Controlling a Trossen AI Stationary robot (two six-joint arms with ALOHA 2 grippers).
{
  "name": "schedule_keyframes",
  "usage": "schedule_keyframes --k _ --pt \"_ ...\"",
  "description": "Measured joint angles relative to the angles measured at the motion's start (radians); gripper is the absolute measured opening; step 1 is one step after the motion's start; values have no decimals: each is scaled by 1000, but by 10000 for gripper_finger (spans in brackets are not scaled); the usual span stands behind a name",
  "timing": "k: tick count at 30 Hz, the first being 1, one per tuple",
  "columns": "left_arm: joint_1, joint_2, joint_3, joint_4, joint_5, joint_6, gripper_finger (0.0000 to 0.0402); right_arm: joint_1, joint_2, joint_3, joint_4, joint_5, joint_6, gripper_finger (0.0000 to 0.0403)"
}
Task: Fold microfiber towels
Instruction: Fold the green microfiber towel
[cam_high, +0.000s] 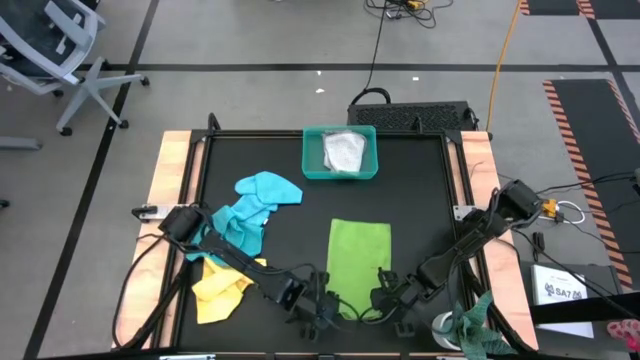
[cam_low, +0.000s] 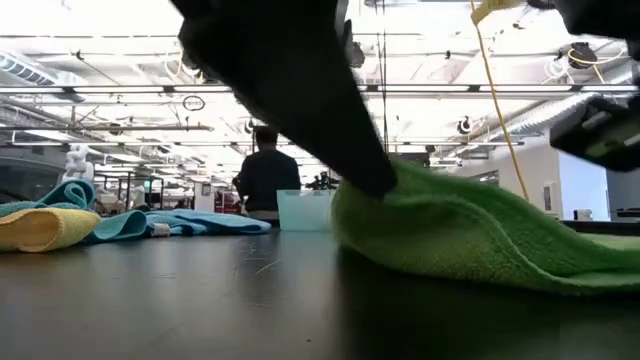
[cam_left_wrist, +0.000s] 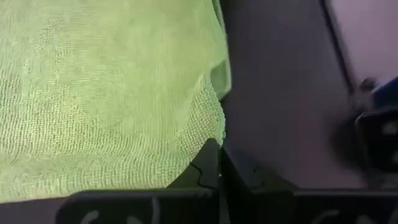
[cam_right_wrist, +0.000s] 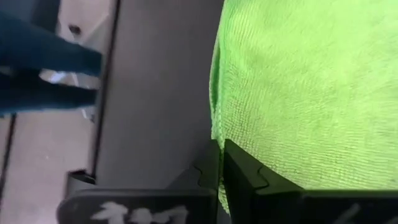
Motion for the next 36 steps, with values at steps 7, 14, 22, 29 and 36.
schedule_keyframes --k 7,14,22,29,36 --pt "45 -43 0 -11 0 -189 3 -28 -97 0 -32 5 28 1" --pt "101 -103 0 -62 -43 -263 2 -79 -143 0 -165 5 46 1" --pt "166 -144 1 -152 -104 -304 1 -138 -171 0 -207 4 23 0" --pt "220 -142 1 -185 -92 -292 1 -222 -235 0 -353 81 -30 0" --pt "296 -142 1 -198 -90 -232 1 -330 -298 0 -483 136 -97 0"
